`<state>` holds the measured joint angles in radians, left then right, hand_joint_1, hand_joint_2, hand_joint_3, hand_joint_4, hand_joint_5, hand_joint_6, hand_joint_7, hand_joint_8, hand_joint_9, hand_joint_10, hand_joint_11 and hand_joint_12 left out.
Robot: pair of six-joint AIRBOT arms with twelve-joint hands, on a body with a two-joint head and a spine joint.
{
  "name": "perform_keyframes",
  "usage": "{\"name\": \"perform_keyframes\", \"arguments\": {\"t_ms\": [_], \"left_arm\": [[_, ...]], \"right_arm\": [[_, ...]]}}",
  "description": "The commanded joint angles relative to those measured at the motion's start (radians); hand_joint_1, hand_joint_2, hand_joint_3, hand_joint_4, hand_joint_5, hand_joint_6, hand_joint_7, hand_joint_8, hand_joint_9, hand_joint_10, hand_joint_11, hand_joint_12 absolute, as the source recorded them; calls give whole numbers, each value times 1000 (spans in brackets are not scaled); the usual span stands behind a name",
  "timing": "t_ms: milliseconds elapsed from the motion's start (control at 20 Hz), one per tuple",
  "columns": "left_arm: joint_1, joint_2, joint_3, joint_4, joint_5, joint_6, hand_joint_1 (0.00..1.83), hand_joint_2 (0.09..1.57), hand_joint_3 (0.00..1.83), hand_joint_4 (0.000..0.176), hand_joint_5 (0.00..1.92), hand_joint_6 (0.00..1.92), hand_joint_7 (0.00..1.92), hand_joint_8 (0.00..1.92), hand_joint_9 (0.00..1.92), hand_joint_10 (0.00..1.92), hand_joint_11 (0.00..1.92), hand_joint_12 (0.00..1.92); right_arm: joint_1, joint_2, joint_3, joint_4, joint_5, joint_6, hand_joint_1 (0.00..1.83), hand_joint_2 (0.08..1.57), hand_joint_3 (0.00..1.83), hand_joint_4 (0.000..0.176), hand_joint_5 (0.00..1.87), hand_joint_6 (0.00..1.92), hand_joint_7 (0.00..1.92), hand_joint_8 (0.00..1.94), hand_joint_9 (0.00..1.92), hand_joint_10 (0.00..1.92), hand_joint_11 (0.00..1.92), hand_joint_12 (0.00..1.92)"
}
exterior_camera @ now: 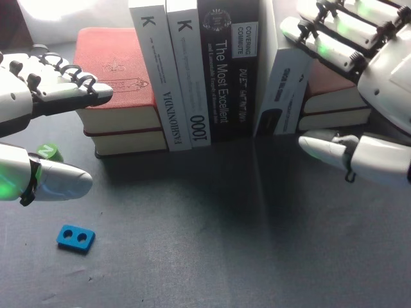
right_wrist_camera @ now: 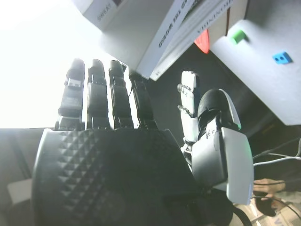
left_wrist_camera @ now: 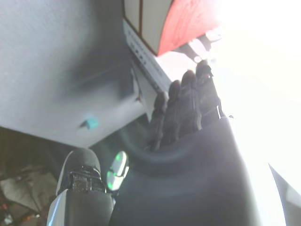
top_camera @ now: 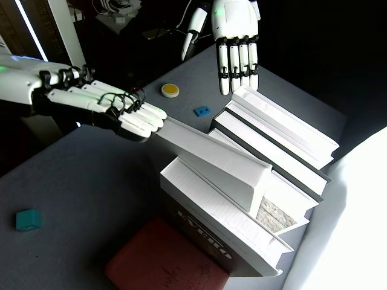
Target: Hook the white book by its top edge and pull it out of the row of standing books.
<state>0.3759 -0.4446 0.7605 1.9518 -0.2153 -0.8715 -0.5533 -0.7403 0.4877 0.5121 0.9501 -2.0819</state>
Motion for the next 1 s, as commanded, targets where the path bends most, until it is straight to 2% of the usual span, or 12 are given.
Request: {"name": "perform_keyframes", "arguments": {"t_ms": [0, 100, 200, 450, 950], "left_arm": [[-18, 3, 5, -18, 35, -3, 0, 1175, 7, 0, 0, 0, 0, 0, 0, 0, 0, 0], [-18, 4, 5, -18, 37, -7, 0, 1170, 3, 0, 0, 0, 0, 0, 0, 0, 0, 0], [-19, 4, 5, -18, 38, -8, 0, 1183, 9, 0, 0, 0, 0, 0, 0, 0, 0, 0], [-18, 8, 7, -18, 28, -8, 0, 1172, 3, 0, 2, 1, 0, 0, 0, 0, 0, 0], [-19, 9, 4, -19, 15, -8, 0, 1167, 0, 0, 2, 1, 0, 0, 0, 0, 0, 0]], "right_arm": [[6, 10, -10, -42, 85, -3, 0, 1176, 1, 0, 154, 0, 138, 1, 109, 0, 0, 257], [1, 24, -27, -42, 82, -7, 0, 1178, 1, 0, 140, 5, 118, 3, 85, 3, 0, 192], [-6, 36, -45, -42, 79, -17, 0, 1188, 0, 0, 158, 1, 138, 1, 108, 2, 0, 247], [-16, 75, -100, -43, 60, -34, 0, 1185, 2, 0, 165, 6, 135, 3, 107, 3, 0, 245], [-60, 95, -141, -42, 49, -78, 0, 1175, 0, 0, 133, 4, 120, 3, 94, 1, 0, 204]]}}
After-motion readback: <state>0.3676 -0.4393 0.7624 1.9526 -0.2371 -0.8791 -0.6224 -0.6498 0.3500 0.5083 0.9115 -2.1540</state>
